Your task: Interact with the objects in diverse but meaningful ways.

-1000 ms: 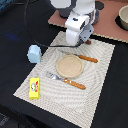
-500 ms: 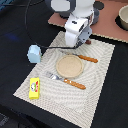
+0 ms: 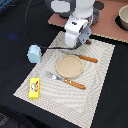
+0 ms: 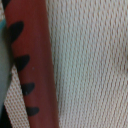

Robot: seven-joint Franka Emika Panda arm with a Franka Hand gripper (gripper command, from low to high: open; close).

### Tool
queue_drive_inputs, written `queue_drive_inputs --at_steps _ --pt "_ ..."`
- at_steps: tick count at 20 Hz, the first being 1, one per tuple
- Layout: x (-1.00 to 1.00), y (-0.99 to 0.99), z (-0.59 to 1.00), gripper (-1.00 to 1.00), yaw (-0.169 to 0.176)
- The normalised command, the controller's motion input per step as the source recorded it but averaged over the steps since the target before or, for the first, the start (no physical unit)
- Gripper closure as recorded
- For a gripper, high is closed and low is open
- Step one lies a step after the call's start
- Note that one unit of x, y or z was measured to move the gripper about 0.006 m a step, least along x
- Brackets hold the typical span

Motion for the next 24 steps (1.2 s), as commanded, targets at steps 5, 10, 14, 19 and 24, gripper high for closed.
queue_drive_inputs --at_steps 5,10,14,19,24 --pt "0.0 0.0 -0.02 1.0 0.037" --pt "0.0 0.0 0.0 1.0 0.031" --pt "0.0 -0.03 0.21 1.0 0.01" --pt "0.01 -0.24 0.95 1.0 -0.001" --pt "0.0 -0.43 1.0 1.0 -0.02"
